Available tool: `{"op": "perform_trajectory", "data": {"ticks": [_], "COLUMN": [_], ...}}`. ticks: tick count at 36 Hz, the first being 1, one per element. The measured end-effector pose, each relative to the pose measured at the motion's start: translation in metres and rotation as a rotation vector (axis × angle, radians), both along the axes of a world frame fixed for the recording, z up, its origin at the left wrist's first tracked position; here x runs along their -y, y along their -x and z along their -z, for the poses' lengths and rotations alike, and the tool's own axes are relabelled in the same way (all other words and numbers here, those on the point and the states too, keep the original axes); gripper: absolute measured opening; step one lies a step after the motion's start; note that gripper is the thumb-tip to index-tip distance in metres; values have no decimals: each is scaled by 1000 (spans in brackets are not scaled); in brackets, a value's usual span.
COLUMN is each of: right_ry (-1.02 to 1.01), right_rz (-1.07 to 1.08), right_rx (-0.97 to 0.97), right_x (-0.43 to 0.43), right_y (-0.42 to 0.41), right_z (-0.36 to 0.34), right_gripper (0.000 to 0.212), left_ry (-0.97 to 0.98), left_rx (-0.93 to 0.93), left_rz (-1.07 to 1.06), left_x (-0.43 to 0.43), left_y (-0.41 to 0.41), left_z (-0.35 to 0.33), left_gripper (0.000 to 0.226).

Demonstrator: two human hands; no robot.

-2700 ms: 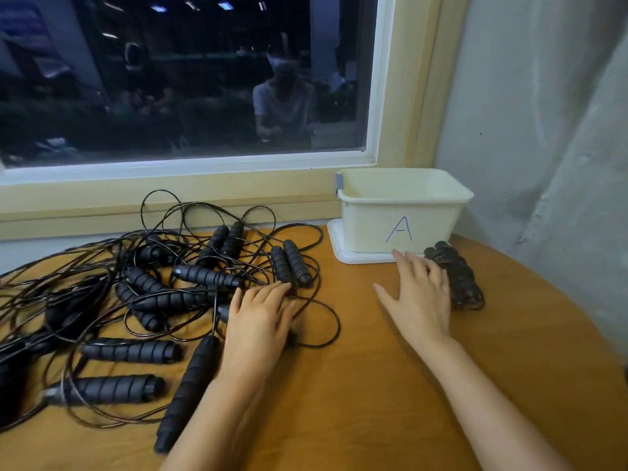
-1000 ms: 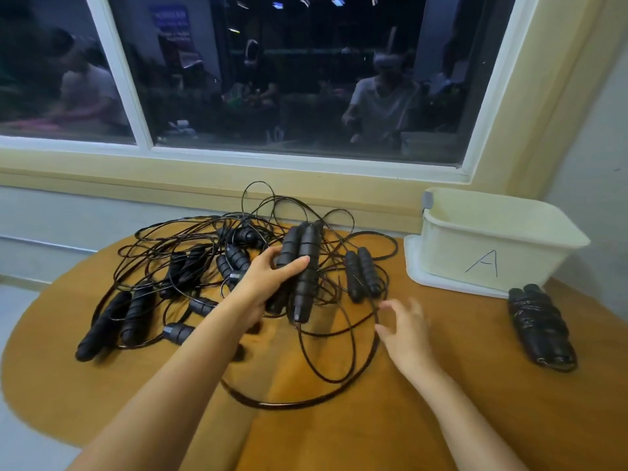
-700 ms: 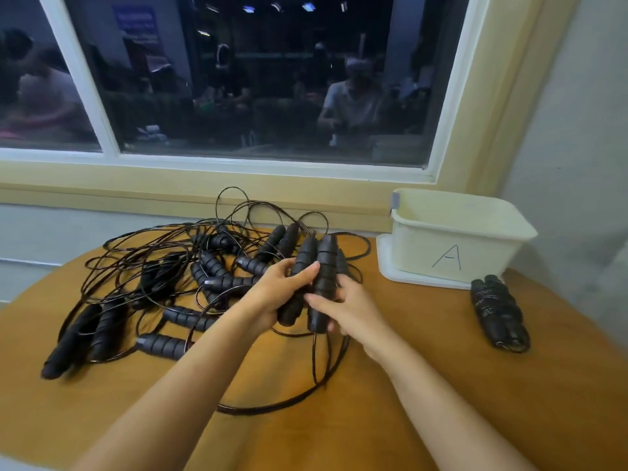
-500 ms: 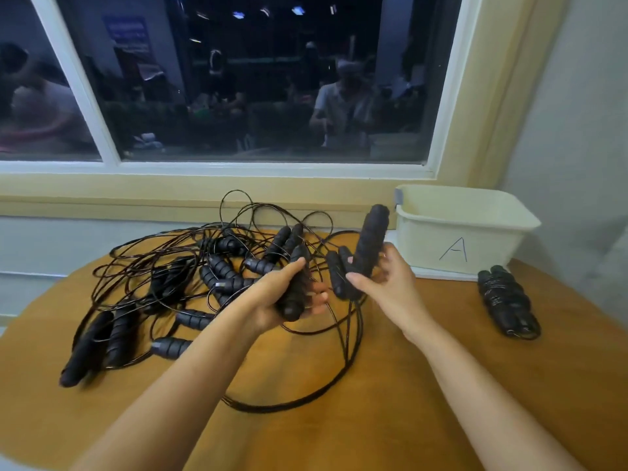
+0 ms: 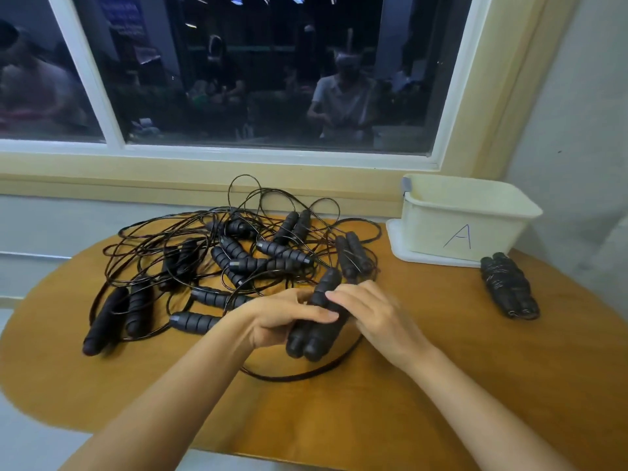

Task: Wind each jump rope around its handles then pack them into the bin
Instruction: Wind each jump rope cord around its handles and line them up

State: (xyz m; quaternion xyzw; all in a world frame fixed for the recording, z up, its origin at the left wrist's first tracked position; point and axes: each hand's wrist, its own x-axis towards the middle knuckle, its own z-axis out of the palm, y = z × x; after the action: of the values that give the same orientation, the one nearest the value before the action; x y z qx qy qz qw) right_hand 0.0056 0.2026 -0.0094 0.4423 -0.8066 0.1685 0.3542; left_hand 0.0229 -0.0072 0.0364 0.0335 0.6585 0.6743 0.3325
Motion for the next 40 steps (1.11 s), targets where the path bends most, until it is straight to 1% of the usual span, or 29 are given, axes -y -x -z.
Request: {"op": "perform_trajectory", "data": {"ticks": [2,3,4,5,7,10,14,16,18,21,23,26,31,33,36,37,40], "right_ry": [-48,-93,-155,-228,-350,-411,-470,-455,-428,-402,-417,-389,-297,-259,-247,-231,-190], "right_rz": [50,84,107,114,80,40,93,104,136,185,224,253,265,266,226,227,265], "right_rx": [85,133,175,210,266,330,417,424,423,436,447,512,630,679,631,612,591], "right_x": [-1,-4,-7,-11,-15,-19,-31,-39,-45,-54,-58,-65,-72,-75,-82,-84,-86], "right_y": [0,2,4,7,10,5,-9,-14,-16,-16,-15,-14,-14,-14,-13,-12,-14], "right_z": [1,0,-1,-2,-2,2,12,19,26,34,38,38,32,30,38,42,54], "right_gripper": [68,78,83,84,76,53,43,37,34,40,41,34,41,36,17,14,15], "left_ry": [122,183,241,295,379,519,731,811,945,1139,1164,1181,1212,1210,1173,1155,1119], "left_rx": [-64,-92,-117,-144,-203,-296,-352,-409,-535,-743,-796,-883,-950,-962,-966,-975,-1028], "left_rz": [76,121,174,231,326,394,480,472,412,271,216,186,210,233,251,251,248], "left_x": [6,9,10,11,11,6,-8,-17,-26,-36,-38,-33,-22,-18,-13,-12,-10], "left_y": [0,0,-1,-2,-7,-16,-28,-36,-46,-56,-57,-49,-27,-17,-8,-8,-12], "left_z": [0,0,0,1,2,8,21,28,37,50,58,65,68,66,65,66,73], "left_gripper": [73,74,73,70,64,64,65,69,77,76,73,72,72,70,65,63,60]}}
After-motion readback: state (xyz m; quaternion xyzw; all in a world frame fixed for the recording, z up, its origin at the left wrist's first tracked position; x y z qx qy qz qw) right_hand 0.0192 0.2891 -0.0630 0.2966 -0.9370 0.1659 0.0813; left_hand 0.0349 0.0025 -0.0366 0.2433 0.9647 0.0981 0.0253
